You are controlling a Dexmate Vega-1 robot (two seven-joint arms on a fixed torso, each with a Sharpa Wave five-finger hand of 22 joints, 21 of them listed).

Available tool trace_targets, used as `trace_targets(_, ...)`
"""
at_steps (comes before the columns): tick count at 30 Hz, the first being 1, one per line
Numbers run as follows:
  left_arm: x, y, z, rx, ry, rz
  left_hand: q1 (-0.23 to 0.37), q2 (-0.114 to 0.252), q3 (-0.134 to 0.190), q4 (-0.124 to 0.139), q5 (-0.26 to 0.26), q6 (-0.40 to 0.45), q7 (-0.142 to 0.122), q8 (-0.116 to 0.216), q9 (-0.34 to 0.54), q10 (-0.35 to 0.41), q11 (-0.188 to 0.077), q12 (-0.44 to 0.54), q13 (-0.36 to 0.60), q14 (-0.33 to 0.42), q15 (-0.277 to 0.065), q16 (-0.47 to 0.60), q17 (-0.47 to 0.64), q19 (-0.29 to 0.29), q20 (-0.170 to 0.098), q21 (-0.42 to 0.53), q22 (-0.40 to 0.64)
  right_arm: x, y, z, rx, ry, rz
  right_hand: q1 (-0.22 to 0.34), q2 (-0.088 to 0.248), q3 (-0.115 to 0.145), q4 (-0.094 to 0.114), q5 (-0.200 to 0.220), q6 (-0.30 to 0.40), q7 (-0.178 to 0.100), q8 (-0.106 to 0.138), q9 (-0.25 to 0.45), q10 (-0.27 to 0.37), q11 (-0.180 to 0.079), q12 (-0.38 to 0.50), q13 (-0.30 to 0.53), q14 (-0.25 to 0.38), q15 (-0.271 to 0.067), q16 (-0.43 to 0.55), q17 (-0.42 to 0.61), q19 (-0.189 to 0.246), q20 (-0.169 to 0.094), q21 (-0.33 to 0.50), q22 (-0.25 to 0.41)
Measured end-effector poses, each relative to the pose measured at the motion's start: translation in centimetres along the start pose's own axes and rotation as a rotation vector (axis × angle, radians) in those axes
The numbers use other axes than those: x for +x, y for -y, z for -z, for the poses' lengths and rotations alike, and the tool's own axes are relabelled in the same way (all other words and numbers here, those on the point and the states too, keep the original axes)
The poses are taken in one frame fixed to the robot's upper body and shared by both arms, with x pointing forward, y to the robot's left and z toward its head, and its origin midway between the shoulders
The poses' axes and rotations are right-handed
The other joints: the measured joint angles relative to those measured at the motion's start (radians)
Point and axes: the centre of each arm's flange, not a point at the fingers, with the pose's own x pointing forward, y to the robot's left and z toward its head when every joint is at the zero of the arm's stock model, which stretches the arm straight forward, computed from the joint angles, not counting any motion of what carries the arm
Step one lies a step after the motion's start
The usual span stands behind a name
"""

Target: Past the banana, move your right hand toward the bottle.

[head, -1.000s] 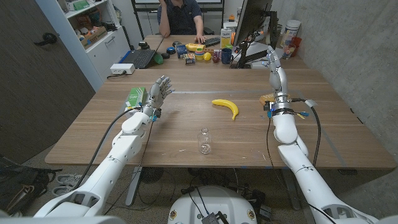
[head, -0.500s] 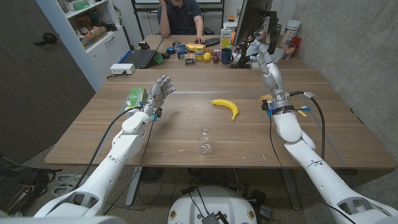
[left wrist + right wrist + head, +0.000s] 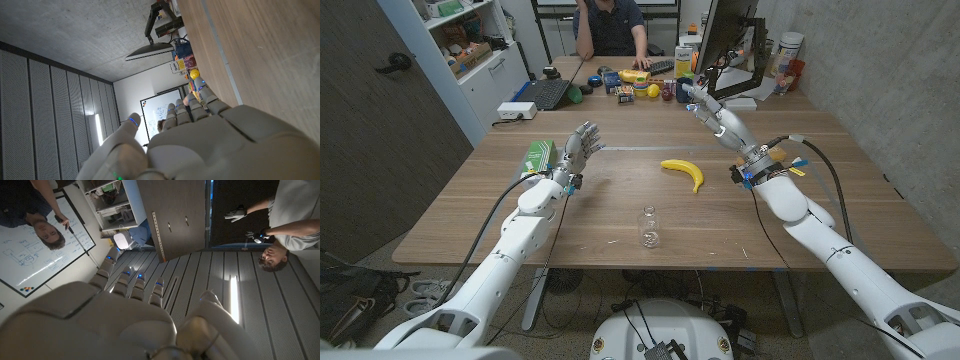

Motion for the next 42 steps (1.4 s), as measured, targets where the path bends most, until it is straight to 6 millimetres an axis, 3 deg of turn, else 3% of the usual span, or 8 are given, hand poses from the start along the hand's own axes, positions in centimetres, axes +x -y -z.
trace_targets(11,-0.2,0.5,0.0,0.012,-0.013,0.003,0.000,0.000,0.000,0.000,0.004,0.000,0.000,0.000,0.000,0.000,0.000,0.000,0.000,0.000,0.000,0.000,0.000,0.000,0.000,-0.004,0.003,0.3,-2.7,-0.6,-0.016,0.017,-0.242,0.042,-0.005,-0.001,-0.026,0.008,0.034,-0.002,0.000,0.000,0.040,-0.011,0.000,0.000,0.036,-0.004,-0.007,0.000,0.103,0.021,-0.007,0.000)
trace_targets(27,0.1,1.1,0.1,0.023,-0.024,0.018,0.000,0.000,-0.004,0.004,0.004,0.000,0.000,0.000,0.000,0.000,0.000,0.000,0.000,0.000,0.000,-0.006,0.000,0.004,0.004,-0.012,0.003,0.3,-4.6,-1.3,-0.029,0.014,-0.552,0.117,0.009,0.001,-0.067,0.008,0.096,-0.007,0.000,0.002,0.048,-0.016,-0.006,0.000,0.118,-0.014,-0.019,0.000,0.287,0.011,-0.026,-0.003)
trace_targets(31,0.2,1.2,0.1,0.025,-0.025,0.021,0.000,0.000,-0.004,0.004,0.004,0.000,0.000,0.000,0.000,0.000,0.000,0.000,0.000,0.000,0.000,-0.006,0.000,0.003,0.004,-0.012,0.003,0.2,-5.2,-1.1,-0.013,-0.002,-0.633,0.116,0.009,0.001,-0.067,0.001,0.101,-0.007,0.000,0.002,0.048,-0.016,-0.006,0.000,0.133,-0.004,-0.019,0.000,0.336,-0.003,-0.026,-0.005)
trace_targets(36,0.2,1.1,0.1,0.027,-0.028,0.023,0.000,0.000,-0.004,0.004,0.004,0.000,0.000,-0.001,0.000,0.000,0.000,0.000,0.000,0.002,0.002,-0.006,0.000,0.003,0.004,-0.012,0.003,0.4,-6.1,-1.2,0.007,-0.010,-0.735,0.123,0.016,0.001,-0.067,-0.012,0.118,-0.007,0.000,0.002,0.072,-0.012,-0.005,0.003,0.176,0.000,-0.019,0.000,0.405,-0.039,-0.034,-0.005)
trace_targets(42,0.1,1.0,0.1,0.030,-0.031,0.024,0.000,0.000,-0.004,0.004,0.004,0.000,0.000,-0.001,0.000,0.000,0.000,0.000,0.000,0.002,0.002,-0.006,0.000,0.003,0.004,-0.012,0.003,0.5,-6.7,-1.3,0.015,-0.021,-0.814,0.171,0.064,0.028,-0.085,-0.023,0.146,-0.007,0.000,0.002,0.144,-0.004,0.010,0.000,0.239,-0.012,-0.019,0.000,0.466,-0.066,-0.062,-0.005)
